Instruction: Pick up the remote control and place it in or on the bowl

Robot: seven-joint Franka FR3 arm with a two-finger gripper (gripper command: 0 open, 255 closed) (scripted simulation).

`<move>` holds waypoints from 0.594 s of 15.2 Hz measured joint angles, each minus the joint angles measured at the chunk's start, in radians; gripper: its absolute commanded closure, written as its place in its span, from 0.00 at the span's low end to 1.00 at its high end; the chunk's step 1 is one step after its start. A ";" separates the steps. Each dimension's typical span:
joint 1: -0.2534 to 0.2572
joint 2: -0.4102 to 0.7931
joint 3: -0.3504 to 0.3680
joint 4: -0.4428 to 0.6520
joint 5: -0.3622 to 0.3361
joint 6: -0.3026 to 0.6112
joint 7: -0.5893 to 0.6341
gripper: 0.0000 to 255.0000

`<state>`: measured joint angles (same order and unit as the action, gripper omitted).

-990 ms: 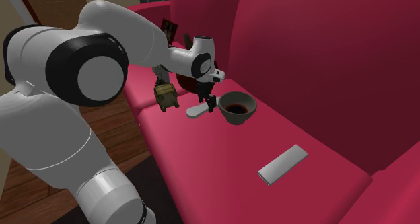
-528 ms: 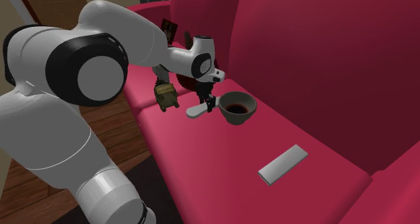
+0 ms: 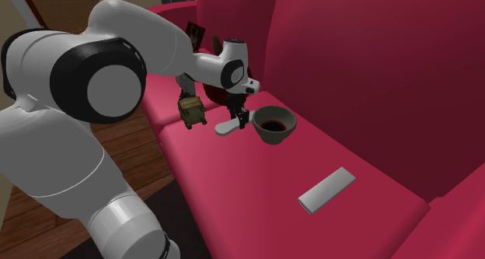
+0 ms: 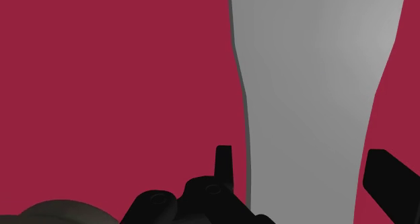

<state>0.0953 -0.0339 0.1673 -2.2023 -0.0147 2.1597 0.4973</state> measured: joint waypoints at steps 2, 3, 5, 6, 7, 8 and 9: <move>0.000 -0.013 0.000 0.012 0.003 -0.025 -0.002 1.00; 0.000 -0.016 0.000 0.023 0.003 -0.038 -0.002 1.00; 0.000 -0.025 -0.001 0.038 0.005 -0.062 -0.005 1.00; 0.000 -0.031 -0.001 0.047 0.007 -0.078 -0.005 1.00; 0.000 -0.035 -0.001 0.056 0.007 -0.090 -0.006 1.00; 0.000 -0.042 -0.001 0.066 0.009 -0.107 -0.007 1.00; 0.000 -0.045 -0.001 0.074 0.009 -0.118 -0.008 1.00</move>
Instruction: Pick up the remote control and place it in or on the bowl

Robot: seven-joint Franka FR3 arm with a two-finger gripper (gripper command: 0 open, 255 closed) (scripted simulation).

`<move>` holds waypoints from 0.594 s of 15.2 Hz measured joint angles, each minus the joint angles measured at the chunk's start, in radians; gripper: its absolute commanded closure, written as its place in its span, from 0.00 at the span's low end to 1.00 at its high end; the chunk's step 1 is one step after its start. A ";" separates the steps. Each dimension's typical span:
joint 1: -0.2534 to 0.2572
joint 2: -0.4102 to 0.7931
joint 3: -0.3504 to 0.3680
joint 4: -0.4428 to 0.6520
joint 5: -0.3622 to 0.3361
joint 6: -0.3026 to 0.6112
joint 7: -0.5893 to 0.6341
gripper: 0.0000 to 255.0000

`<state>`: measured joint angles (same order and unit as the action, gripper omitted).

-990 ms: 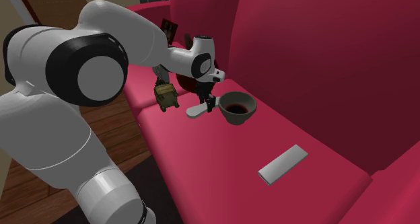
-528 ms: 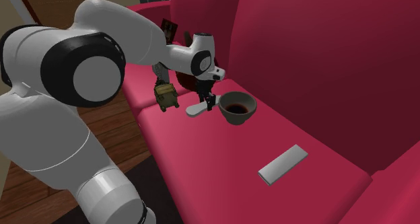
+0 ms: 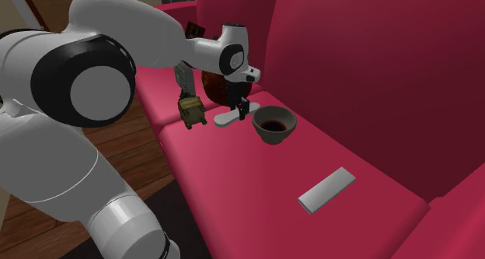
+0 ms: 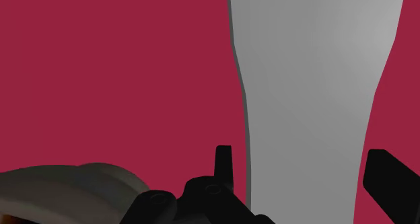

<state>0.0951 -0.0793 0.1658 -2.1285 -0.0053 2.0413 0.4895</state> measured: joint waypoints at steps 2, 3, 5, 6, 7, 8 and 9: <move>-0.001 -0.009 -0.001 0.014 0.002 -0.023 -0.003 1.00; 0.000 -0.015 -0.001 0.021 0.003 -0.036 -0.003 1.00; -0.001 -0.025 -0.002 0.040 0.004 -0.064 -0.005 1.00; -0.001 -0.026 -0.002 0.053 0.004 -0.078 -0.005 1.00; 0.000 -0.026 -0.001 0.064 0.005 -0.090 -0.004 1.00; -0.001 -0.031 -0.003 0.073 0.005 -0.103 -0.007 1.00; -0.001 -0.033 -0.003 0.087 0.005 -0.119 -0.007 1.00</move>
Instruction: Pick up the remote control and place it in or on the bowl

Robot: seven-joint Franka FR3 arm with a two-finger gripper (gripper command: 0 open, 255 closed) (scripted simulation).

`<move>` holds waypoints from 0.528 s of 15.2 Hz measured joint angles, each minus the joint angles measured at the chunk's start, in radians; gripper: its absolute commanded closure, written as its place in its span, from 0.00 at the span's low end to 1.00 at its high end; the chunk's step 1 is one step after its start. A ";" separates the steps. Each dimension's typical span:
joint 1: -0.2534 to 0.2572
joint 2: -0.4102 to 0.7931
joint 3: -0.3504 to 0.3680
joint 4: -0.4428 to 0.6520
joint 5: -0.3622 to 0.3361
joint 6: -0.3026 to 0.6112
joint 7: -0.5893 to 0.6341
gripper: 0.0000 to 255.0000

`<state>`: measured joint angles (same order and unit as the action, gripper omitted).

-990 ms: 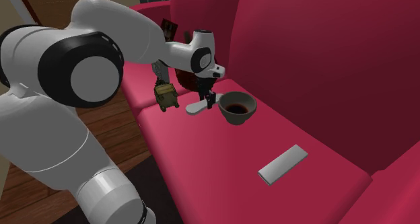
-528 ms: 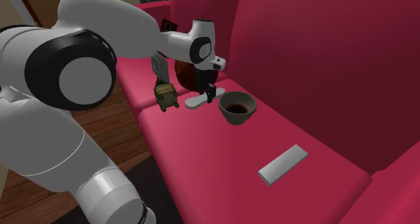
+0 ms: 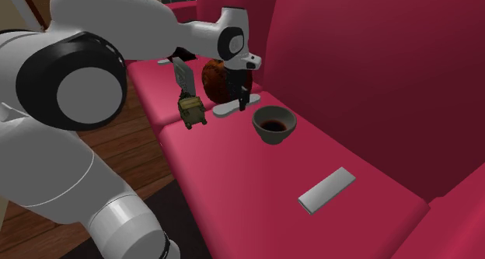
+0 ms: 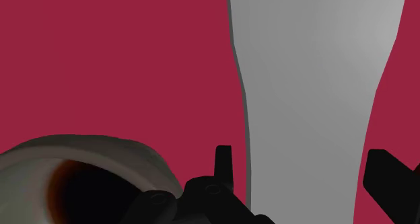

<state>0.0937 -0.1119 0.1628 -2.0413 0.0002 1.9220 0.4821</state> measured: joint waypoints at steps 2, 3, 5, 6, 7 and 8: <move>0.000 -0.006 0.000 0.020 0.001 -0.026 -0.001 1.00; 0.000 -0.007 -0.001 0.032 0.001 -0.039 -0.002 1.00; -0.001 -0.013 -0.002 0.052 0.002 -0.065 -0.004 1.00; -0.001 -0.012 -0.002 0.066 0.002 -0.078 -0.003 1.00; 0.000 -0.013 -0.001 0.075 0.002 -0.087 -0.002 1.00; -0.001 -0.012 -0.002 0.089 0.002 -0.102 -0.003 1.00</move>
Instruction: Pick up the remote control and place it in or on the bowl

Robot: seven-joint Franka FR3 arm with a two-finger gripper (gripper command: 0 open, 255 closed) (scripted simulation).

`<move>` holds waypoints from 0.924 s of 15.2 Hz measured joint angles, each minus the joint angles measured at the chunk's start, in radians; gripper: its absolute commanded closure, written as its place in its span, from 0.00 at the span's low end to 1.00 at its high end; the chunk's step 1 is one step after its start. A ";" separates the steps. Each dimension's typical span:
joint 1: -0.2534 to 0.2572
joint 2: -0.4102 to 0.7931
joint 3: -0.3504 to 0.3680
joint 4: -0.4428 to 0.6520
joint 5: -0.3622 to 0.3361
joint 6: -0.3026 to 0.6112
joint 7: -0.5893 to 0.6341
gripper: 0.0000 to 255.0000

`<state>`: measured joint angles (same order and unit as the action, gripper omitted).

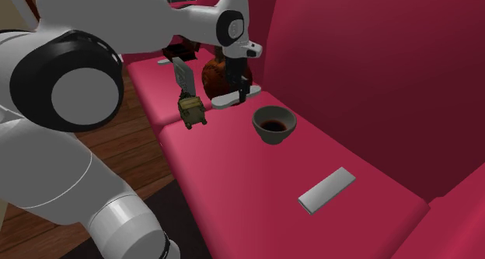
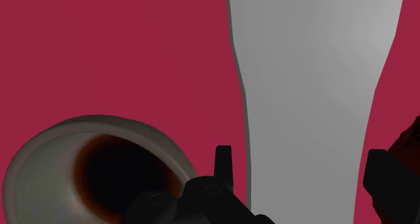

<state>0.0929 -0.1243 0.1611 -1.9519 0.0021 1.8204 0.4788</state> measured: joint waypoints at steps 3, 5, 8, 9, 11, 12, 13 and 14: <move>0.001 -0.002 0.001 0.041 0.000 -0.043 0.001 1.00; 0.000 0.001 0.001 0.069 0.000 -0.069 0.001 1.00; -0.022 0.016 -0.028 0.105 -0.006 -0.089 -0.047 1.00; -0.032 0.014 -0.039 0.101 -0.007 -0.087 -0.068 1.00; -0.053 0.025 -0.065 0.116 -0.012 -0.090 -0.113 1.00; -0.064 0.031 -0.079 0.126 -0.014 -0.095 -0.138 1.00; -0.075 0.038 -0.092 0.130 -0.015 -0.091 -0.161 1.00; -0.085 0.046 -0.104 0.136 -0.017 -0.088 -0.183 1.00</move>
<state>0.0077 -0.0781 0.0574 -1.8162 -0.0150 1.7323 0.2953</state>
